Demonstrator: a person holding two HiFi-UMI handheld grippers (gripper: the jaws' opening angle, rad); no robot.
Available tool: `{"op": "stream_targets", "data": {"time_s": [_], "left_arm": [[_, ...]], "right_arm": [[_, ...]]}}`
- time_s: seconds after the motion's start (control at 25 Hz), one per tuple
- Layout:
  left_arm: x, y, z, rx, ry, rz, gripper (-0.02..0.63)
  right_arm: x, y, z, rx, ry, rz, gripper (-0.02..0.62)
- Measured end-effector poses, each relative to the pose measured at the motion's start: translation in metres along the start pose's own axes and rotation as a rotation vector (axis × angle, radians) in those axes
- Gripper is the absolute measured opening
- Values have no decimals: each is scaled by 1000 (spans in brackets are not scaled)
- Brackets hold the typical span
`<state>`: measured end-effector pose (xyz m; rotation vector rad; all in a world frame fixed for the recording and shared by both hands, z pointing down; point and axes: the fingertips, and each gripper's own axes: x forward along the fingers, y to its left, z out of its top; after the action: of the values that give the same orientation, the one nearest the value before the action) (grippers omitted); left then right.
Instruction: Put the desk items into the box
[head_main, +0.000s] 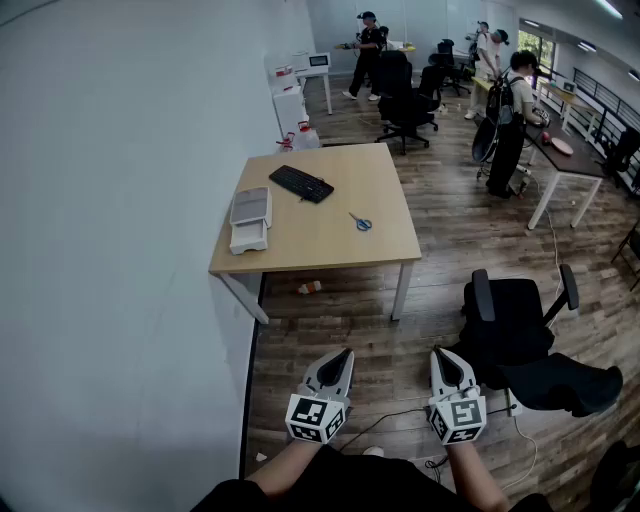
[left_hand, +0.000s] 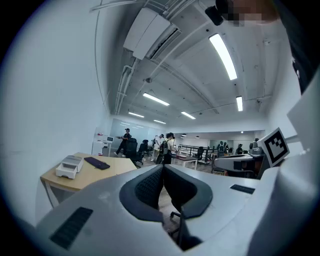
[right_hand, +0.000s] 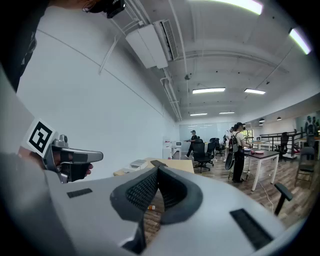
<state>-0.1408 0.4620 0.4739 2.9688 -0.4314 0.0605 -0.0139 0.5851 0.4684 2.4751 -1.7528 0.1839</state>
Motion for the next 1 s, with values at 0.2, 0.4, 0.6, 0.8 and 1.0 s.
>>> {"op": "stream_targets", "data": {"time_s": [0.2,0.4,0.6,0.8,1.0], "left_arm": [[2,-8,9,24,-27,-2,15],[3,-6,0,-8,-21,32,15],[13,7,-13,-2,12,42,15],[40,30,-32,-103,46,35,15],[88,60,-32,-98,55,0,15]], "right_arm": [[0,1,7,17,-35,8,60],[7,0,4,51,-33,19,60],[23,-9,-14,67,-12,12,60],[51,-12,-31,75,39,7,60],[107,-2,-29,67,58,73,61]]}}
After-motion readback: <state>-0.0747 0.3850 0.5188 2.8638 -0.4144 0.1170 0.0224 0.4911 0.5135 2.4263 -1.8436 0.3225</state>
